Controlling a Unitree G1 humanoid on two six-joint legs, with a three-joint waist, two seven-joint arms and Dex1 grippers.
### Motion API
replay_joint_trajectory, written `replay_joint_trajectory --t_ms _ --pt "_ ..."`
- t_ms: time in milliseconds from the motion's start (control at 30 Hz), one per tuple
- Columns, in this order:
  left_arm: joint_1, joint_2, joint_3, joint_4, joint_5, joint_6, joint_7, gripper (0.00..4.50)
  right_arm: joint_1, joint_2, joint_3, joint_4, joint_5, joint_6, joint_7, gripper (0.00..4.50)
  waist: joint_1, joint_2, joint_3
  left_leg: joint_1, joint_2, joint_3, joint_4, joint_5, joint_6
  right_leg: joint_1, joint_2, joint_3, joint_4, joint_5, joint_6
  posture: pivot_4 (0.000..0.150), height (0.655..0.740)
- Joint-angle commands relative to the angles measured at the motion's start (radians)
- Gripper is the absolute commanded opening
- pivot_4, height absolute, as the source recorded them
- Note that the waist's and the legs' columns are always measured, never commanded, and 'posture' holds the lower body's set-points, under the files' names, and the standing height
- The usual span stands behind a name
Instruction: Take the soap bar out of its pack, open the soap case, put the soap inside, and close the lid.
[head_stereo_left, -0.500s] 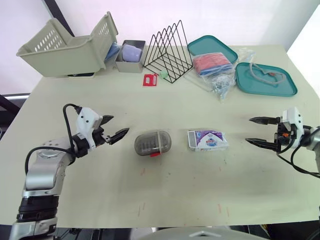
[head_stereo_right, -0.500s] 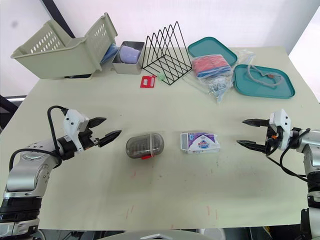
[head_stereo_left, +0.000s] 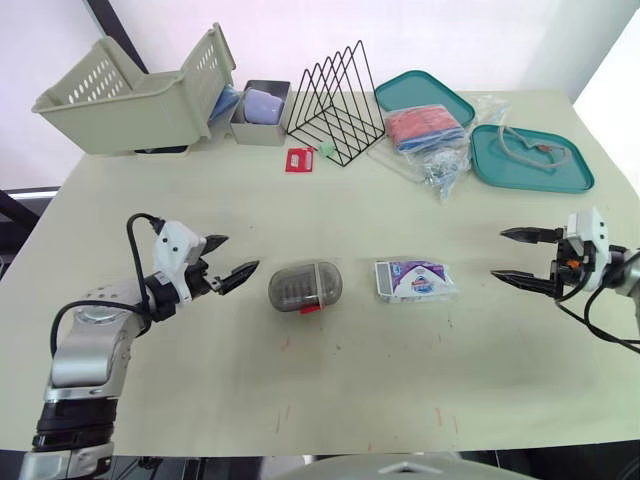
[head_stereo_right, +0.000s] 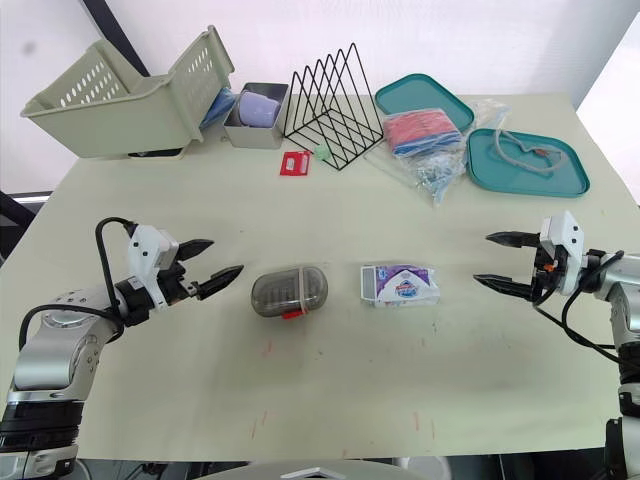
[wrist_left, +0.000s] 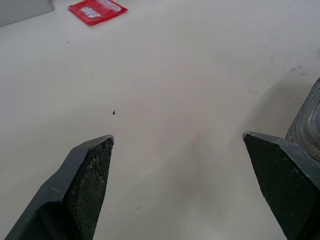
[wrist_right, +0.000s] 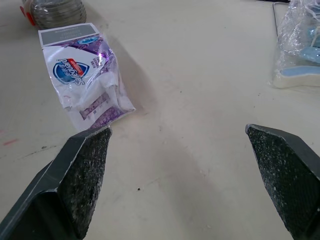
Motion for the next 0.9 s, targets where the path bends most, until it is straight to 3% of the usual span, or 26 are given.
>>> replay_joint_trajectory --t_ms 33,233,500,900 --pt "-0.013 0.014 0.025 -0.035 -0.024 -0.029 -0.019 4.43 -0.029 -0.023 -0.018 -0.03 0.022 0.015 0.01 4.5 0.0 0.0 0.0 0.0 0.0 0.0 0.0 0.0 0.0 0.0 0.0 0.0 0.0 0.0 0.0 0.15 0.74" --pt "-0.072 0.028 0.026 -0.035 -0.073 -0.03 -0.088 4.43 -0.094 -0.056 0.032 -0.067 0.012 0.06 0.097 4.5 0.0 0.0 0.0 0.0 0.0 0.0 0.0 0.0 0.0 0.0 0.0 0.0 0.0 0.0 0.0 0.15 0.74" --pt "-0.061 0.064 -0.087 -0.141 -0.127 -0.076 -0.302 4.43 -0.195 -0.087 0.256 -0.126 -0.125 0.013 0.181 4.5 -0.002 0.0 0.0 0.0 0.0 0.0 0.0 0.0 0.0 0.0 0.0 0.0 0.0 0.0 0.0 0.15 0.74" --pt "-0.013 0.034 -0.179 -0.205 -0.094 -0.123 -0.302 4.43 -0.268 0.005 0.357 -0.055 -0.227 -0.072 0.153 4.5 0.004 0.0 0.001 0.0 0.0 0.0 0.001 0.0 0.0 0.0 0.0 0.0 0.0 0.0 0.0 0.15 0.74"
